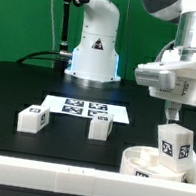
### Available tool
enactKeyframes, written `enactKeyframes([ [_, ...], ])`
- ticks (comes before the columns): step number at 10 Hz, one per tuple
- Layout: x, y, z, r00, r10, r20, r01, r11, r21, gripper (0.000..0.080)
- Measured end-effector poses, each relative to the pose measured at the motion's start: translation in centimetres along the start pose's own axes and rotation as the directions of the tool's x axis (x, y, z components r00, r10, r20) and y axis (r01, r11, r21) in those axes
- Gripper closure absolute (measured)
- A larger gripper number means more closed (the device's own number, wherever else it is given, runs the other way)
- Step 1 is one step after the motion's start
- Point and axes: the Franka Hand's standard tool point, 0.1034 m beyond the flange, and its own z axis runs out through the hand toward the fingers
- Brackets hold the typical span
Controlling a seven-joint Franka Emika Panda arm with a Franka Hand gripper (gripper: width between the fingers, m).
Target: Assemble stool
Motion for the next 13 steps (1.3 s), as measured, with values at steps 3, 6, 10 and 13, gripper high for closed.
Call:
enactKeyframes([
  [3, -0.1, 0.1, -0.1, 1.000, 0.001, 0.001, -0.001, 1.000, -0.002, 0.0458],
  [6, -0.1, 0.1, -0.1, 0.999, 0.033, 0.001, -0.033, 0.999, -0.002, 0.0458],
  [10, 0.3, 0.1, -0.2, 0.934, 0.356, -0.003, -0.356, 0.934, -0.002, 0.0458],
  [13, 1.2, -0.1, -0.3, 0.725, 0.686, 0.059, -0.688, 0.723, 0.054, 0.0458],
])
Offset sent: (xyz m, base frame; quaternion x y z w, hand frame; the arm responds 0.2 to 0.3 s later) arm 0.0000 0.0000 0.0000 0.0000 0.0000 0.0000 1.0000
